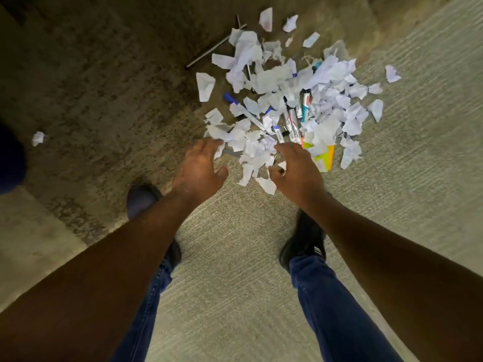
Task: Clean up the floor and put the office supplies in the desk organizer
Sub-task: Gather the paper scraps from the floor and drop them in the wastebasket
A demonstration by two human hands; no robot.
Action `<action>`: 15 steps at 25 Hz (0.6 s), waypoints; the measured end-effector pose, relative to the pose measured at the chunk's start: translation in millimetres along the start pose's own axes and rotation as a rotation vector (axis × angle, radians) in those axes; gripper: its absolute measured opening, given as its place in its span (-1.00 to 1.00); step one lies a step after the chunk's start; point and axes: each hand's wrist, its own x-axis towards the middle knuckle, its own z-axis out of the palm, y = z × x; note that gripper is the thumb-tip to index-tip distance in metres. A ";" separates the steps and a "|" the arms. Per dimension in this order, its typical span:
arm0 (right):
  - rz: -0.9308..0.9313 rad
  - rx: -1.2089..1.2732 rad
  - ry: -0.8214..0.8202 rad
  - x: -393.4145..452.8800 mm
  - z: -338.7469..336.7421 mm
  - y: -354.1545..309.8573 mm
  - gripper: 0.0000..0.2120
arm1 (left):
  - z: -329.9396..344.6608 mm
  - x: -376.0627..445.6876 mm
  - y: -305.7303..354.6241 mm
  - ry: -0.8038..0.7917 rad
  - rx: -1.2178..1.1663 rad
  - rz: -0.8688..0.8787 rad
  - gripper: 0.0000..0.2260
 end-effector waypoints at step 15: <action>0.008 -0.252 0.131 148.5 -60.2 114.5 -0.02 | 41.2 174.4 68.7 -0.023 0.564 0.197 0.05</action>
